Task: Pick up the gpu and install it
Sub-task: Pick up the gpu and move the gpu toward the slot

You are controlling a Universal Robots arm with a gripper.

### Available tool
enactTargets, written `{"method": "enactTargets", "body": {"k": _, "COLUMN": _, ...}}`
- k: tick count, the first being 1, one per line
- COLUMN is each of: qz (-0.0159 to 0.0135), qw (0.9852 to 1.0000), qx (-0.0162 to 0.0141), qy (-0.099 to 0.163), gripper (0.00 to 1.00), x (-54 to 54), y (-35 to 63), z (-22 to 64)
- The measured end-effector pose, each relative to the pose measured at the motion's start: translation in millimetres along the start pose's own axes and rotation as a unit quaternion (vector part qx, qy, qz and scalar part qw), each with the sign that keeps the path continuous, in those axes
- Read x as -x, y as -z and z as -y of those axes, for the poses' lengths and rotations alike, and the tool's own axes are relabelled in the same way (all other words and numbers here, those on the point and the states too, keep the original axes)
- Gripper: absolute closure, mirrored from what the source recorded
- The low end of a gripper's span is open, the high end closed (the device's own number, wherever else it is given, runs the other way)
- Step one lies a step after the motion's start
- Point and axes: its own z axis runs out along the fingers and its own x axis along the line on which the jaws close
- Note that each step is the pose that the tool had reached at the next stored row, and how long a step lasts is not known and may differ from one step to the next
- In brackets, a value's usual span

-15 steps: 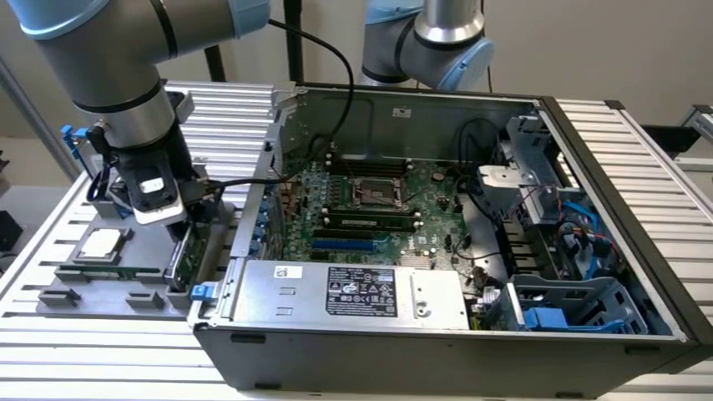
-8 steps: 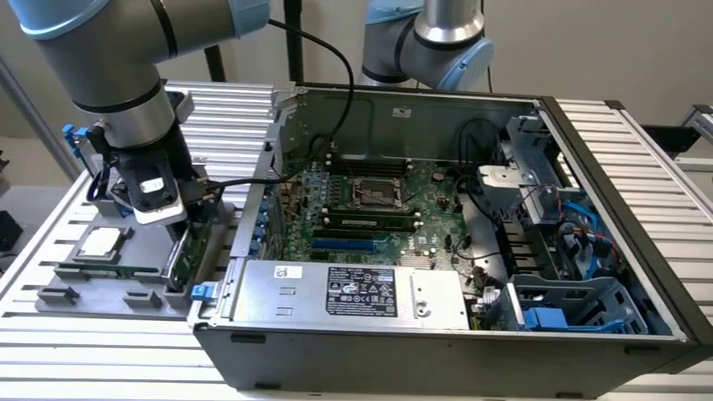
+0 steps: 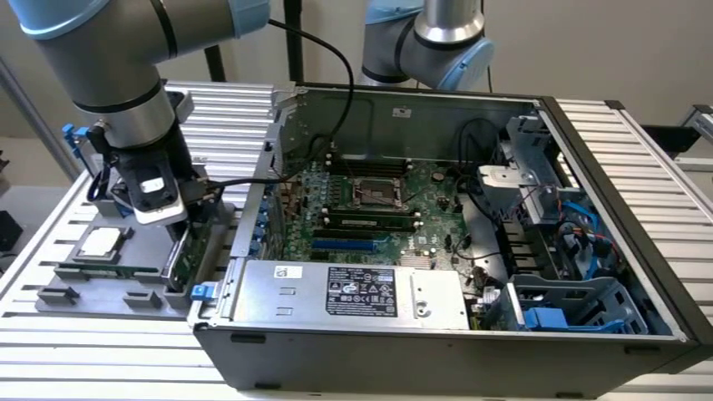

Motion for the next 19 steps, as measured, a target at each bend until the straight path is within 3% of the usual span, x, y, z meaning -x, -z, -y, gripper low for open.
{"method": "enactTargets", "body": {"k": 6, "qz": -0.0006, "qw": 0.9999, "qx": 0.0002, "qy": 0.015, "gripper": 1.00, "x": -0.4, "y": 0.0, "z": 0.1}}
{"method": "enactTargets", "body": {"k": 19, "qz": -0.0007, "qw": 0.9999, "qx": 0.0002, "qy": 0.016, "gripper": 1.00, "x": -0.4, "y": 3.7, "z": 0.0}}
